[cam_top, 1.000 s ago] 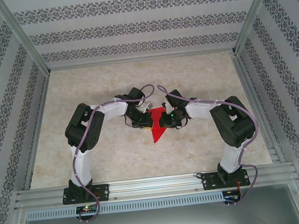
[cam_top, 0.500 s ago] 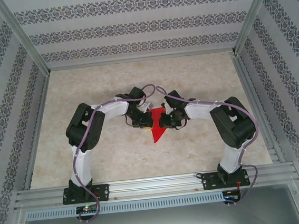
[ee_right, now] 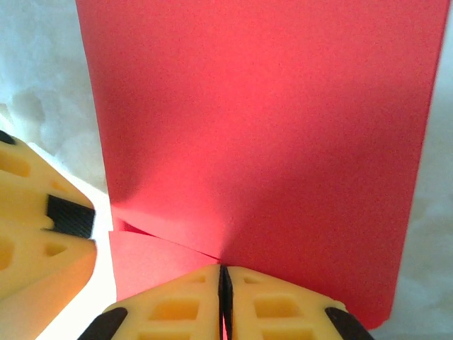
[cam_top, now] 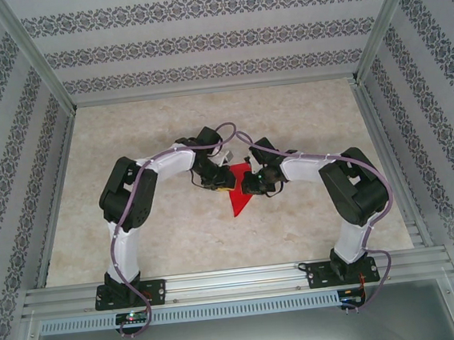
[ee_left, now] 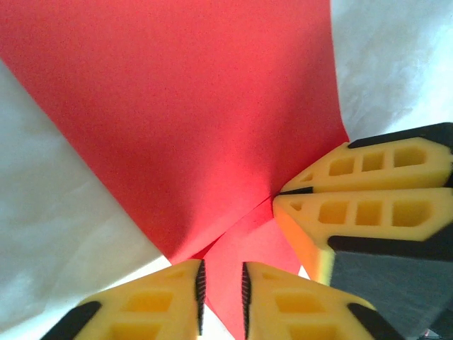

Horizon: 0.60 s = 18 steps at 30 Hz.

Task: Fold a paper plane with a square sheet of paper (pick it up from the middle)
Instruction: Third fold the triangle at the center of the table.

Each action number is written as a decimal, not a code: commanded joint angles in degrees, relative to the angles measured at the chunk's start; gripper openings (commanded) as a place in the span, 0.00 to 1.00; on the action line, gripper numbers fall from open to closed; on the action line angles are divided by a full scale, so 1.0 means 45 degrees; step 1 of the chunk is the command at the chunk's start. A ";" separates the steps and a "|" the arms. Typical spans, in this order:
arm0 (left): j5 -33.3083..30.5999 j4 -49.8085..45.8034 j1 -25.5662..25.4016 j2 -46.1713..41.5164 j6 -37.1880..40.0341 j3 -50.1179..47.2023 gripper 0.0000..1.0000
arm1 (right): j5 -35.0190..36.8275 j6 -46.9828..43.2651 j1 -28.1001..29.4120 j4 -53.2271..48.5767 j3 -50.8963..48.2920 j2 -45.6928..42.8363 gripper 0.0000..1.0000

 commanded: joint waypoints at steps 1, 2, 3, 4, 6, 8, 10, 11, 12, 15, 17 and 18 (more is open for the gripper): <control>-0.0655 -0.0791 -0.0043 -0.0924 -0.0171 0.0316 0.30 | 0.1763 -0.0098 0.0163 -0.1578 -0.0974 0.1143 0.11; -0.0826 -0.0801 -0.0072 -0.1066 -0.0240 0.0262 0.31 | 0.1689 -0.0094 0.0164 -0.1523 -0.0974 0.1127 0.11; -0.1104 -0.0829 -0.0111 -0.1211 -0.0313 0.0217 0.32 | 0.1656 -0.0085 0.0164 -0.1489 -0.0975 0.1115 0.11; -0.1332 -0.0905 -0.0156 -0.1364 -0.0341 0.0166 0.32 | 0.1614 -0.0075 0.0162 -0.1485 -0.0957 0.1105 0.10; -0.1187 -0.0554 -0.0266 -0.1638 -0.0541 -0.0102 0.32 | 0.1416 -0.0026 0.0147 -0.1327 -0.0990 0.1100 0.11; -0.0773 -0.0069 -0.0390 -0.1798 -0.0825 -0.0437 0.31 | 0.1189 0.0040 0.0104 -0.1131 -0.1050 0.1105 0.10; -0.0437 0.0290 -0.0519 -0.1765 -0.1043 -0.0738 0.26 | 0.1055 0.0043 0.0105 -0.1068 -0.1067 0.1076 0.10; -0.0350 0.0484 -0.0550 -0.1732 -0.1156 -0.0848 0.24 | 0.0984 0.0076 0.0095 -0.0998 -0.1110 0.1066 0.10; -0.0229 0.0804 -0.0599 -0.1702 -0.1310 -0.1035 0.22 | 0.0893 0.0080 0.0085 -0.0939 -0.1130 0.1037 0.10; 0.0252 0.1735 -0.0768 -0.1614 -0.1804 -0.1571 0.18 | 0.0659 0.0157 0.0045 -0.0723 -0.1233 0.0969 0.10; 0.0292 0.2077 -0.0876 -0.1502 -0.1943 -0.1816 0.17 | 0.0505 0.0218 0.0007 -0.0617 -0.1277 0.0930 0.10; 0.0294 0.2267 -0.0902 -0.1449 -0.2021 -0.1945 0.16 | 0.0434 0.0230 -0.0011 -0.0557 -0.1306 0.0910 0.10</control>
